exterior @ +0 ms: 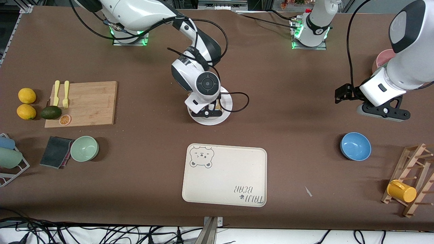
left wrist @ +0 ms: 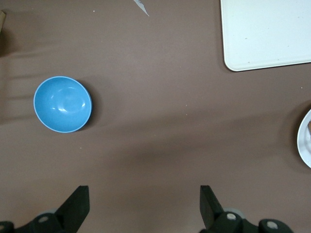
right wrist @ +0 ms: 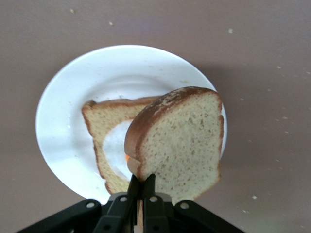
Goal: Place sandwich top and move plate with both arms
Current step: 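Carry the bread with the right gripper and lay it on the egg toast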
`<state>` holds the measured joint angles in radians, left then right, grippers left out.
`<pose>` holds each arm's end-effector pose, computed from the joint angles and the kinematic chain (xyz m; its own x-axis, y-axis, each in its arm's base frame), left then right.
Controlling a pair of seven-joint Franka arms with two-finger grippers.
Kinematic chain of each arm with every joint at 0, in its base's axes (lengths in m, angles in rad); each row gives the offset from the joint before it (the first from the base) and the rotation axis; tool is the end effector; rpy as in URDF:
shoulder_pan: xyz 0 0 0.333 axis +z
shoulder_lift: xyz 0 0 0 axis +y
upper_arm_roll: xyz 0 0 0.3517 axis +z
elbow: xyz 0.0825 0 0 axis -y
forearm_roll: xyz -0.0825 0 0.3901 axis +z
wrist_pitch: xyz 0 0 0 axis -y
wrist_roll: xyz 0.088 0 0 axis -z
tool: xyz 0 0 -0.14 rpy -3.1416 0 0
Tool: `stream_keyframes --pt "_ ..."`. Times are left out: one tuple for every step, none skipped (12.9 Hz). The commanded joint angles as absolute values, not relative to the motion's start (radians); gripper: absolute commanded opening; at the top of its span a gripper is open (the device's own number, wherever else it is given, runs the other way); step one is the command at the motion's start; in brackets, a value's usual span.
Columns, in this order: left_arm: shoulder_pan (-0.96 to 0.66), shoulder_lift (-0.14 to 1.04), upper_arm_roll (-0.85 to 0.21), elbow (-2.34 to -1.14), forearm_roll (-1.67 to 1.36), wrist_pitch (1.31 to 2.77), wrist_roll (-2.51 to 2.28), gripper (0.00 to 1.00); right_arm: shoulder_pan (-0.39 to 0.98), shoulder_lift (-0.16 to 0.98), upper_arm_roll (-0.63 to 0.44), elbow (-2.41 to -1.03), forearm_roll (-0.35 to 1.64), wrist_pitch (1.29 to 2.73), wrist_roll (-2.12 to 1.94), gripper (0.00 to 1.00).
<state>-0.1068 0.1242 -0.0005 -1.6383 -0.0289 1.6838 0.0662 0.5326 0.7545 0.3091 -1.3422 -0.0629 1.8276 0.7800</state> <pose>0.5970 -0.0680 0.5320 0.9826 -0.1691 -0.0766 -0.1669 -0.9854 0.0336 0.5234 0.5079 0.2677 0.9612 0.0215 -0.2749 0.0381 -0.9977 0.0552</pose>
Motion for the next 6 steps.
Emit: stream_keyframes --pt "-0.113 0.135 0.0 -1.609 -0.012 1.671 0.055 1.0 0.543 0.778 0.307 -1.295 0.004 1.85 0.804 0.0" --pt "-0.117 0.135 0.0 -1.609 -0.012 1.671 0.055 1.0 0.543 0.784 0.307 -1.295 0.024 1.88 0.805 0.0" --pt "-0.117 0.138 0.0 -1.609 -0.012 1.671 0.055 1.0 0.543 0.791 0.307 -1.292 0.034 1.903 0.81 0.0" --pt "-0.121 0.155 -0.002 -1.609 -0.012 1.671 0.055 1.0 0.543 0.796 0.305 -1.293 0.037 1.908 0.808 0.0" --pt "-0.133 0.158 0.0 -1.609 -0.014 1.672 0.054 1.0 0.545 0.804 0.305 -1.295 0.035 1.907 0.81 0.0" --pt "-0.133 0.158 0.0 -1.609 -0.014 1.672 0.048 1.0 0.546 0.805 0.305 -1.296 0.035 1.907 0.81 0.0"
